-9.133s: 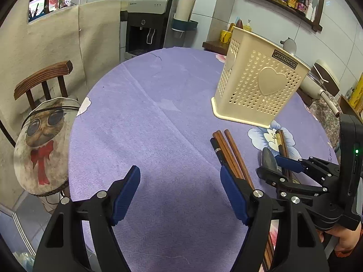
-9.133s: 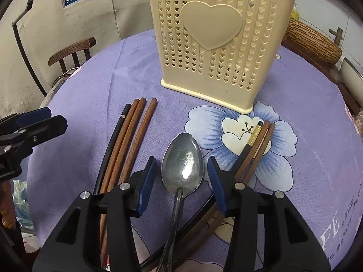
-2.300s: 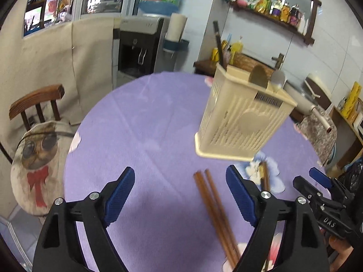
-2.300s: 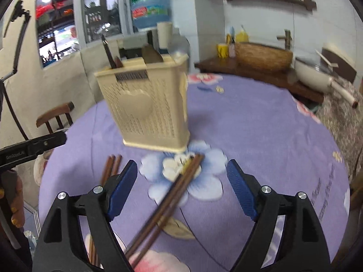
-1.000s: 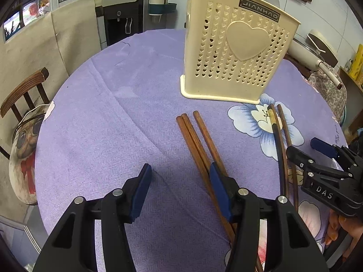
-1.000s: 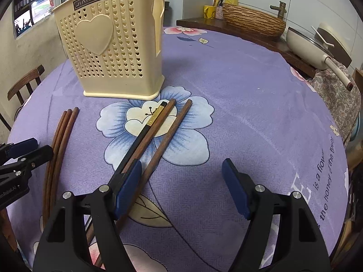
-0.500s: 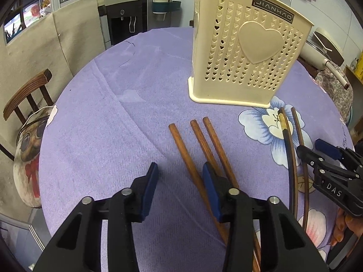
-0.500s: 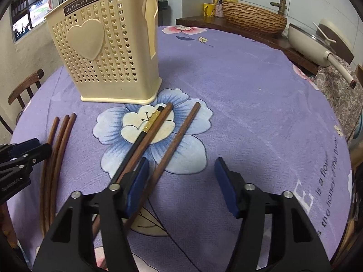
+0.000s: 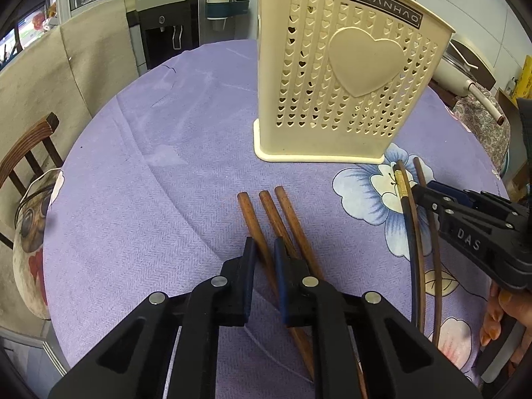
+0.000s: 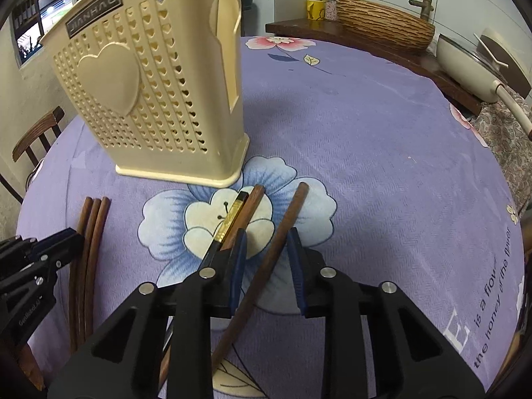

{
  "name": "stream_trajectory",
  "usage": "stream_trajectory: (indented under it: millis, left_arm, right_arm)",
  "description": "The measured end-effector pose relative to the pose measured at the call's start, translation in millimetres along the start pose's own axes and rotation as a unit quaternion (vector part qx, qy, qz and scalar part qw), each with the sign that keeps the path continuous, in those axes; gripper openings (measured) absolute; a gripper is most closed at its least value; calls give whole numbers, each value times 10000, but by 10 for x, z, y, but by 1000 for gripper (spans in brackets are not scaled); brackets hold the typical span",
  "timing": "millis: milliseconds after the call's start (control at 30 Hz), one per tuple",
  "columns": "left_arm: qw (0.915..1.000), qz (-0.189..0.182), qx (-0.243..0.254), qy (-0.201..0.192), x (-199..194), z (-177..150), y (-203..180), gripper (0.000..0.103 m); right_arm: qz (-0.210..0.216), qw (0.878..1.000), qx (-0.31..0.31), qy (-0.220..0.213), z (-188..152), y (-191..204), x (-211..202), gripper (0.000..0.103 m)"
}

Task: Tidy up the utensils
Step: 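Close the left tool on brown chopsticks while the right tool grasps a brown chopstick, then lift both tools' chopsticks and lower them into the cream holder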

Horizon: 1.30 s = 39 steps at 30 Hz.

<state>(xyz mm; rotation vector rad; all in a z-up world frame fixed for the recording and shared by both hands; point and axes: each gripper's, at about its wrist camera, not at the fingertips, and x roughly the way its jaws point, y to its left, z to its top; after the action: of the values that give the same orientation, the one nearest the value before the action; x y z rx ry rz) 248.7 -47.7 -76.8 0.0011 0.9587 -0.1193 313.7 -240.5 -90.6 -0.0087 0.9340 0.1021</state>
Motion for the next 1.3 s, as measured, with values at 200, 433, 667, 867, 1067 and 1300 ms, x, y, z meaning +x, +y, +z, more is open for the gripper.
stream_trajectory:
  millis: [200,433,667,867,1067,1300]
  left_arm:
    - [10000,16,2,11,7,13,8,11]
    - [10000,-12,-91,-9,9,10,29,10]
    - [10000,-15,-86,-14,14,20,30,9]
    - [9997,-134,-182,-7,11,27,67,8]
    - [9995,-186,-244,-13,19,47,93,8]
    - [9991,-287,-315,-86,-26,80,123,7]
  right_arm:
    - [-81,9999,82,-60,38,2,32,15]
    - [5,9995,285,-135,10,-59,16,11]
    - [95,9992,365,-160,4,-116,21,11]
    - [204,9986,446,-190,-1,-137,20,10]
    - [349,9976,557,-197,17,-184,22,10]
    - [447,9965,643,-281,22,-199,-16,9]
